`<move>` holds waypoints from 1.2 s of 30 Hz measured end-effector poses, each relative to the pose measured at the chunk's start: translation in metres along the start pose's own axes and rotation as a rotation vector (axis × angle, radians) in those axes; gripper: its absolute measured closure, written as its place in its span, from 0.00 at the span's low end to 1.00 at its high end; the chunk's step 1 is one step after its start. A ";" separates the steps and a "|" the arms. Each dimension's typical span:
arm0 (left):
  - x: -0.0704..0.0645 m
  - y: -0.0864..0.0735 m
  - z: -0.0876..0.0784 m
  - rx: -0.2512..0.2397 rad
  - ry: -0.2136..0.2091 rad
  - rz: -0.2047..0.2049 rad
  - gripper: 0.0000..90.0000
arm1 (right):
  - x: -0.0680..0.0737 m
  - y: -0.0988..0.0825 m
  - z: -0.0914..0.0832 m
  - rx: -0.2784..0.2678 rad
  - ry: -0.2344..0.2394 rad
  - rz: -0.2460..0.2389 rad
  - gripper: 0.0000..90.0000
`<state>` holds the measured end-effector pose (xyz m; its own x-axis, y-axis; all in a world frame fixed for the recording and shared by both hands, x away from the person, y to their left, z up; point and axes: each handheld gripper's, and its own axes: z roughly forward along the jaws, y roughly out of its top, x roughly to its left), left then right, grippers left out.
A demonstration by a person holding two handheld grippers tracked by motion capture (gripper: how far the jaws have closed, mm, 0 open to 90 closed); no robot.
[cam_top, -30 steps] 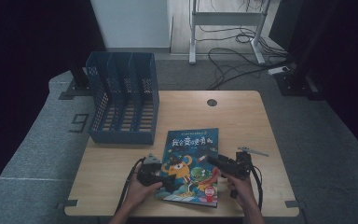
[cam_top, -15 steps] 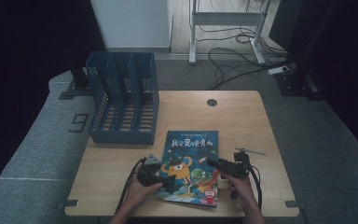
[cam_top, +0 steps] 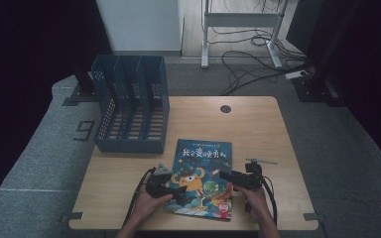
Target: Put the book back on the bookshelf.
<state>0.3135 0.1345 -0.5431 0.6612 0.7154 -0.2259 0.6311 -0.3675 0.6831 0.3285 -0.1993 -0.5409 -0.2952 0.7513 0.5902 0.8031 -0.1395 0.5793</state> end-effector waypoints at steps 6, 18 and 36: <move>0.000 0.000 0.000 0.001 0.002 -0.001 0.16 | 0.000 0.000 0.002 -0.001 -0.022 -0.007 0.31; -0.001 -0.001 0.000 0.001 0.004 0.003 0.17 | 0.003 -0.001 0.009 0.003 -0.076 -0.033 0.31; 0.000 -0.002 -0.001 -0.006 0.018 0.001 0.16 | 0.003 0.006 -0.008 -0.043 0.058 0.084 0.34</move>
<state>0.3118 0.1354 -0.5437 0.6546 0.7255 -0.2124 0.6278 -0.3651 0.6875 0.3286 -0.2029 -0.5316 -0.2581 0.6973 0.6687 0.8039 -0.2289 0.5490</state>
